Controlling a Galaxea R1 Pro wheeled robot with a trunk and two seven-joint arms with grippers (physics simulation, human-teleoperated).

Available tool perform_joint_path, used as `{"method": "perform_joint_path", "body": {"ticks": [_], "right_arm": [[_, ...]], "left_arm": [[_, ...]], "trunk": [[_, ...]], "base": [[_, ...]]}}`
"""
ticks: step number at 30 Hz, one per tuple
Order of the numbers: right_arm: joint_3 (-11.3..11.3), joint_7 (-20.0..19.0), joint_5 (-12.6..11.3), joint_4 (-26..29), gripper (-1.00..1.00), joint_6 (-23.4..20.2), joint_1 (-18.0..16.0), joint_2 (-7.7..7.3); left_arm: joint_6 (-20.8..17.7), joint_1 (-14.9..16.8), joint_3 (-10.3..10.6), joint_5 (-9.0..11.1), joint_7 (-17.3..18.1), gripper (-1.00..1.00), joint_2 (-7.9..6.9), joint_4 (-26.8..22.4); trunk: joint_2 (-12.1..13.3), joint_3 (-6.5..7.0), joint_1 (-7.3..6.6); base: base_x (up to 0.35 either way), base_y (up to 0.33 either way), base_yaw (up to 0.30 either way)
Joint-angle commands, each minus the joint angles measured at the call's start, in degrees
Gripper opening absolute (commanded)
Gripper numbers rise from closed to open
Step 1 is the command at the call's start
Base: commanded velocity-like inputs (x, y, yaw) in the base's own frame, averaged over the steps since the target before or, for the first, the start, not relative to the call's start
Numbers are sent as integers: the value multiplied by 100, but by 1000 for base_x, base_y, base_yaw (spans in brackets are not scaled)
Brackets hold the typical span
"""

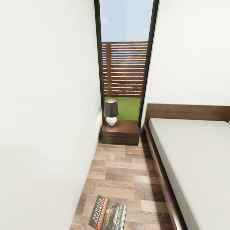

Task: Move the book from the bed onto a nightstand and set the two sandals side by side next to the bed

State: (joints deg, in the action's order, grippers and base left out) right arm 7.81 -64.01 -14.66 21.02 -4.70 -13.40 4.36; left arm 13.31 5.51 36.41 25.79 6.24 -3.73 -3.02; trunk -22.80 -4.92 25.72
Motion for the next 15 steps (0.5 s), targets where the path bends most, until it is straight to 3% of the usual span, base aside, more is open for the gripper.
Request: {"method": "perform_joint_path", "body": {"ticks": [1,15], "right_arm": [[19,-22,-28,0,-100,-49,-5,3],[19,-23,-28,6,-100,-49,-5,3]], "left_arm": [[17,4,40,62,26,100,-2,3],[18,3,41,62,26,100,-5,3]], "trunk": [[-11,-12,6],[-11,-12,6]], "base": [[299,-49,0],[309,-26,0]]}}
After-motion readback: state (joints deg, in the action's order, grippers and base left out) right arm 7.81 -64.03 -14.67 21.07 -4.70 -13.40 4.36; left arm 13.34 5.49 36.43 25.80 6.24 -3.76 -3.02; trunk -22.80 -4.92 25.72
